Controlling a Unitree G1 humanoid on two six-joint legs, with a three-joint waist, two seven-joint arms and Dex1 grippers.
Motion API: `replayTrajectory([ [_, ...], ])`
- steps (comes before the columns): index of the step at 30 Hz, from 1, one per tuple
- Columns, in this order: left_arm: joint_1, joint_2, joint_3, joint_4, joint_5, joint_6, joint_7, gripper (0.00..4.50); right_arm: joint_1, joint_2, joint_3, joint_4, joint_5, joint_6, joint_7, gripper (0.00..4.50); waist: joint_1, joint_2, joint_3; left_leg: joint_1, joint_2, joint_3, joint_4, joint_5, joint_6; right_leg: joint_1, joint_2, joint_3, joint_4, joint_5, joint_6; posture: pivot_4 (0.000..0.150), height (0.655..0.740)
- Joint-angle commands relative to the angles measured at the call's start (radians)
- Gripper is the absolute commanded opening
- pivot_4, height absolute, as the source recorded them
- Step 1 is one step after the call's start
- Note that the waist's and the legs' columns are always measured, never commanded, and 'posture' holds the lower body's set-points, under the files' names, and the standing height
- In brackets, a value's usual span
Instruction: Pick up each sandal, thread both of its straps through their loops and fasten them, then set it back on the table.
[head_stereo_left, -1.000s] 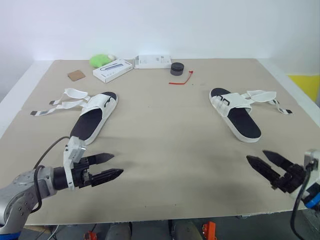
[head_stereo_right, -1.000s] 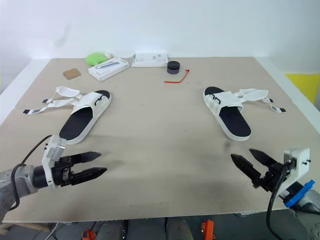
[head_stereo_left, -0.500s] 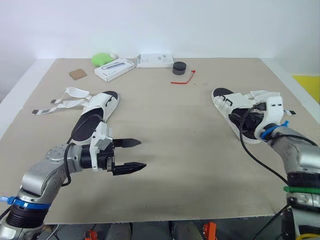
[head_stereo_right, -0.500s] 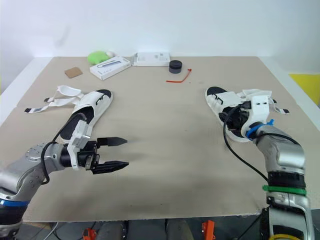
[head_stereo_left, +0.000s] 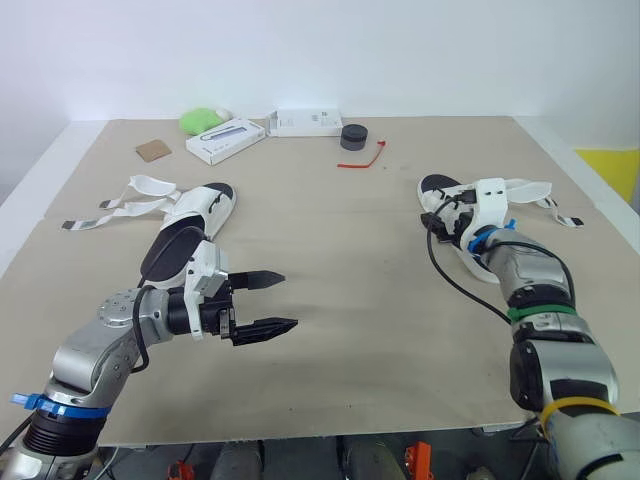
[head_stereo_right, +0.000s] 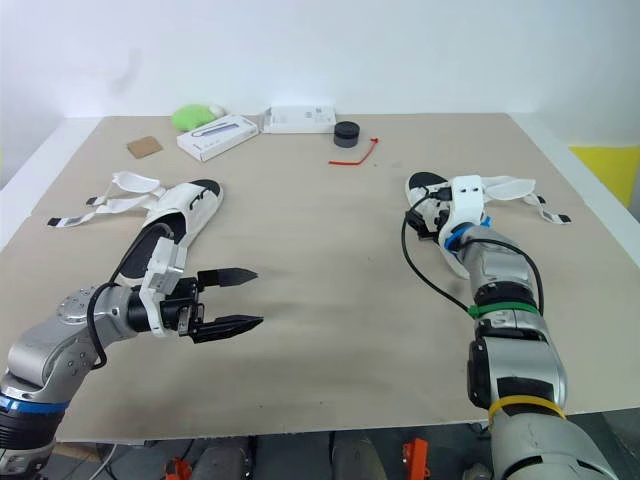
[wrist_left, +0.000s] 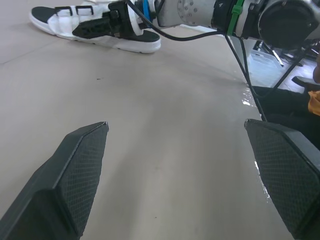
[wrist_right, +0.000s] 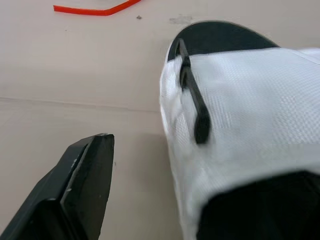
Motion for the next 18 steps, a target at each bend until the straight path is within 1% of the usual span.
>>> replayTrajectory([
  [1,0.01,-0.005,0.017,-0.028,-0.003,-0.012,0.018,4.5,-0.054,0.016,-0.017,0.069,-0.023,-0.091,-0.033,4.44,-0.001,0.0,0.0,0.0,0.0,0.0,0.0,0.0,0.0,0.0,0.0,0.0,0.0,0.0,0.0,0.15,0.74],
  [2,0.016,-0.006,0.019,-0.033,-0.003,-0.012,0.023,4.5,-0.061,0.023,-0.024,0.088,-0.022,-0.11,-0.036,3.85,-0.001,0.0,0.0,0.0,0.0,0.0,0.0,0.0,0.0,0.0,0.0,0.0,0.0,0.001,0.001,0.15,0.74],
  [3,0.021,-0.007,0.02,-0.036,-0.003,-0.013,0.027,4.5,-0.064,0.028,-0.028,0.1,-0.021,-0.127,-0.031,3.57,-0.001,0.0,0.0,0.0,0.0,0.0,0.0,0.0,0.0,0.0,0.0,0.0,0.0,0.001,0.001,0.15,0.74],
  [4,0.024,-0.006,0.023,-0.038,-0.002,-0.014,0.032,4.5,-0.066,0.034,-0.03,0.109,-0.021,-0.141,-0.024,3.4,-0.002,0.0,0.0,0.0,0.0,0.0,0.0,0.0,0.0,0.0,0.0,0.0,0.0,0.001,0.001,0.15,0.74],
  [6,0.029,-0.004,0.029,-0.038,-0.002,-0.016,0.041,4.5,-0.07,0.044,-0.042,0.123,-0.01,-0.167,-0.002,2.83,-0.003,0.0,0.0,0.0,0.0,0.0,0.0,0.0,0.0,0.0,0.001,0.001,0.0,0.001,0.002,0.15,0.74],
  [8,0.035,-0.002,0.043,-0.039,-0.001,-0.019,0.053,4.5,-0.072,0.049,-0.043,0.133,-0.011,-0.184,0.023,1.65,-0.006,0.0,0.0,0.001,0.0,0.0,0.0,0.0,0.0,0.0,0.001,0.001,0.0,0.001,0.001,0.15,0.74],
  [9,0.037,-0.001,0.047,-0.038,-0.001,-0.021,0.057,4.5,-0.073,0.05,-0.043,0.137,-0.016,-0.189,0.031,1.65,-0.008,0.0,0.0,0.001,0.0,0.0,0.0,0.0,0.0,0.0,0.001,0.001,0.0,0.001,0.001,0.15,0.74],
  [10,0.045,0.011,0.061,-0.045,-0.01,-0.014,0.056,4.5,-0.072,0.052,-0.042,0.135,-0.017,-0.194,0.054,1.3,-0.011,0.0,0.0,0.001,0.0,0.0,0.0,0.0,0.0,0.0,0.001,0.001,0.0,0.001,0.001,0.15,0.74],
  [11,0.055,0.022,0.073,-0.05,-0.019,-0.008,0.051,4.5,-0.072,0.053,-0.044,0.133,-0.014,-0.195,0.075,0.81,-0.017,0.0,0.0,0.001,0.0,0.0,0.0,0.0,0.0,0.0,0.001,0.001,0.0,0.001,0.001,0.15,0.74],
  [12,0.065,0.033,0.084,-0.056,-0.023,-0.004,0.048,4.5,-0.074,0.054,-0.046,0.133,-0.011,-0.195,0.094,0.5,-0.019,0.0,0.0,0.001,0.0,0.0,0.0,0.0,0.0,0.0,0.001,0.001,0.001,0.001,0.001,0.15,0.74],
  [13,0.076,0.047,0.096,-0.06,-0.027,0.001,0.042,4.5,-0.075,0.053,-0.046,0.132,-0.009,-0.193,0.116,0.04,-0.02,0.0,0.0,0.001,0.0,0.0,0.0,0.0,0.0,0.0,0.001,0.001,0.001,0.002,0.001,0.15,0.74],
  [15,0.087,0.061,0.105,-0.062,-0.027,0.003,0.034,4.5,-0.078,0.053,-0.048,0.131,-0.006,-0.187,0.15,0.04,-0.023,0.0,0.0,0.001,0.0,0.0,0.0,0.0,0.0,0.0,0.001,0.001,0.001,0.002,0.001,0.15,0.74],
  [16,0.091,0.071,0.108,-0.062,-0.028,0.002,0.029,4.5,-0.078,0.055,-0.05,0.121,0.005,-0.174,0.196,0.04,-0.023,0.0,0.0,0.001,0.001,0.0,-0.001,0.0,0.0,0.0,0.002,0.001,0.001,0.001,0.001,0.15,0.74],
  [18,0.097,0.099,0.112,-0.059,-0.032,0.008,0.009,4.5,-0.055,0.056,-0.027,-0.001,0.063,-0.075,0.438,0.04,-0.025,0.001,0.001,0.001,0.001,0.0,-0.001,0.0,0.0,0.0,0.002,0.002,0.001,0.001,0.0,0.15,0.74],
])
